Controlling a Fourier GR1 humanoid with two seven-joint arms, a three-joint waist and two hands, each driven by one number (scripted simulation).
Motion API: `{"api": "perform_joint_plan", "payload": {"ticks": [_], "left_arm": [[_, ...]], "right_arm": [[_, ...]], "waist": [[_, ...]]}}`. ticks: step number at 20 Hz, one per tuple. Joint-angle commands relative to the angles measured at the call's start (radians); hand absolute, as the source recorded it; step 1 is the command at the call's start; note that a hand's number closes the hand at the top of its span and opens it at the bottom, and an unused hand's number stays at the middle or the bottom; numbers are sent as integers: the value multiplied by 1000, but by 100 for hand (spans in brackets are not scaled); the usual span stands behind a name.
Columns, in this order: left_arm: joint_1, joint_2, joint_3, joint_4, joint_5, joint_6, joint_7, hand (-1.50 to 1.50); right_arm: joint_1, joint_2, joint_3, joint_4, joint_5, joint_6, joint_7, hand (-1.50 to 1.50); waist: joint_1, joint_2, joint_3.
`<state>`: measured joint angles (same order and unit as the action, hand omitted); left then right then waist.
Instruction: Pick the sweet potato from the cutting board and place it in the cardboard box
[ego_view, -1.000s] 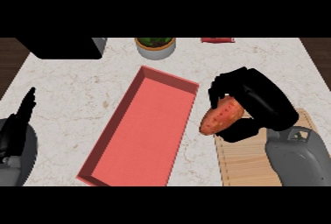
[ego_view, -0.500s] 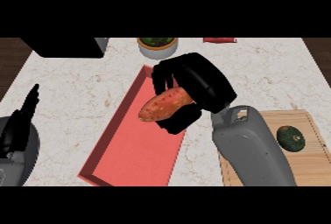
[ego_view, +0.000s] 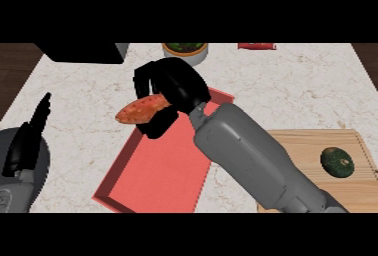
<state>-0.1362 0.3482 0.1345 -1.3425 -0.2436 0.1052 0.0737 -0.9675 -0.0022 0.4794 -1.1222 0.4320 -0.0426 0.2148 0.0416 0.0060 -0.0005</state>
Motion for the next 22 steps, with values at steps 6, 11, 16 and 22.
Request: {"api": "perform_joint_plan", "payload": {"ticks": [6, 11, 16, 22], "left_arm": [[-86, 7, 3, 46, -5, -19, 13, 0], [-17, -4, -2, -10, 5, -31, -6, 0], [-22, 1, -2, 17, -3, -38, -17, 0], [9, -20, 2, 11, -6, -18, -28, 0]], "right_arm": [[-139, 2, 219, 288, -222, -241, 83, -150], [-146, 2, 265, 371, -379, -236, 21, -150], [-134, 2, 311, 377, -465, -360, -117, -150], [-128, 2, 210, 364, -574, -458, -269, -150]], "waist": [[41, 11, -1], [46, 8, 0], [46, 10, 0], [21, 5, 1]]}}
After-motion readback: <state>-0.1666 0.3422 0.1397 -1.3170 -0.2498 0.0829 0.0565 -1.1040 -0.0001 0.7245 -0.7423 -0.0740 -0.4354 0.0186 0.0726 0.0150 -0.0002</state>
